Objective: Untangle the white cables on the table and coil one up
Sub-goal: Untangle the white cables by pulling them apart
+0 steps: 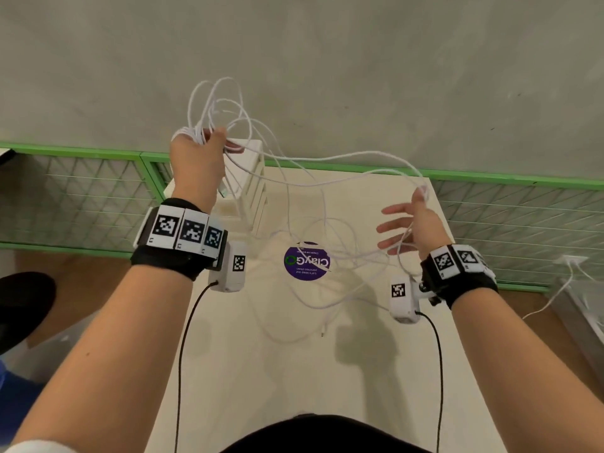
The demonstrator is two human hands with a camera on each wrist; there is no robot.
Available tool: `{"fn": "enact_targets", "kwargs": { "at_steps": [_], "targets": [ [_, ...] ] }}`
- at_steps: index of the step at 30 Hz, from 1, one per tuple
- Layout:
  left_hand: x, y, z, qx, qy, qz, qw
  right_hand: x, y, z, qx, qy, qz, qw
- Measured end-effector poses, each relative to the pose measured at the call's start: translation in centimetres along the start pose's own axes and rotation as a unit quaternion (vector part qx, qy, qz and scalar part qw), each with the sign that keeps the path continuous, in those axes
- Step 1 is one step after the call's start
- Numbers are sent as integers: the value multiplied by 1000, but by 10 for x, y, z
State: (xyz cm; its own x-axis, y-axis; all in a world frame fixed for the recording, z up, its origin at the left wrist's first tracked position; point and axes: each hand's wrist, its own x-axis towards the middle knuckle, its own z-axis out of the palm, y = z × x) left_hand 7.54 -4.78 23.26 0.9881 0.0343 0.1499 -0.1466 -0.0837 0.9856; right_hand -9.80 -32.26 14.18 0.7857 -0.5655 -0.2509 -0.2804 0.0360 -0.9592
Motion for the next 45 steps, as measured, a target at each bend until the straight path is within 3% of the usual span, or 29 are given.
{"fn": "enact_targets", "kwargs": {
  "at_steps": [4, 7, 11, 14, 17, 19, 21, 23, 27, 29, 31, 34, 38, 40, 42, 45],
  "targets": [
    [2, -16, -2, 66, 22, 5, 998, 2, -23, 3, 144, 1, -47, 989],
    [-2, -26, 0, 111, 3, -1, 994, 2, -25, 7, 151, 58, -118, 980],
    [-5, -35, 1, 135, 3, 13, 991, 0, -9, 6, 63, 83, -196, 975],
    [0, -35, -5, 133, 43, 26, 990, 3, 13, -6, -20, 162, -224, 961],
    [5, -31, -8, 133, 63, 39, 988, 5, 34, -18, -196, 239, -219, 925],
    [3, -28, -4, 129, 53, 43, 989, 9, 44, -23, -290, 241, -177, 909],
    [0, -28, 3, 128, 33, 40, 990, 11, 51, -25, -362, 182, -106, 908],
    [-3, -29, 8, 116, 12, 39, 992, 11, 61, -23, -393, 64, -26, 917],
    [-8, -31, 16, 92, -11, 22, 995, -5, 87, 1, -433, -168, 77, 882],
    [-10, -34, 18, 88, -14, 14, 996, -17, 104, 10, -378, -206, 127, 894],
    [-11, -39, 18, 84, -16, 9, 996, -23, 114, 17, -314, -184, 176, 914],
    [-12, -45, 16, 94, -14, -1, 995, -21, 109, 19, -320, -129, 122, 931],
    [-13, -51, 10, 82, -6, -19, 996, -15, 94, 12, -254, -123, 44, 958],
    [-14, -50, 9, 56, -11, -34, 998, -8, 85, 12, -199, -52, -19, 978],
    [-17, -46, 9, 52, -29, -40, 997, -1, 70, 23, -193, 17, -89, 977],
    [-23, -38, 14, 55, -61, -24, 996, 12, 47, 54, -197, -40, -165, 966]
  ]
}}
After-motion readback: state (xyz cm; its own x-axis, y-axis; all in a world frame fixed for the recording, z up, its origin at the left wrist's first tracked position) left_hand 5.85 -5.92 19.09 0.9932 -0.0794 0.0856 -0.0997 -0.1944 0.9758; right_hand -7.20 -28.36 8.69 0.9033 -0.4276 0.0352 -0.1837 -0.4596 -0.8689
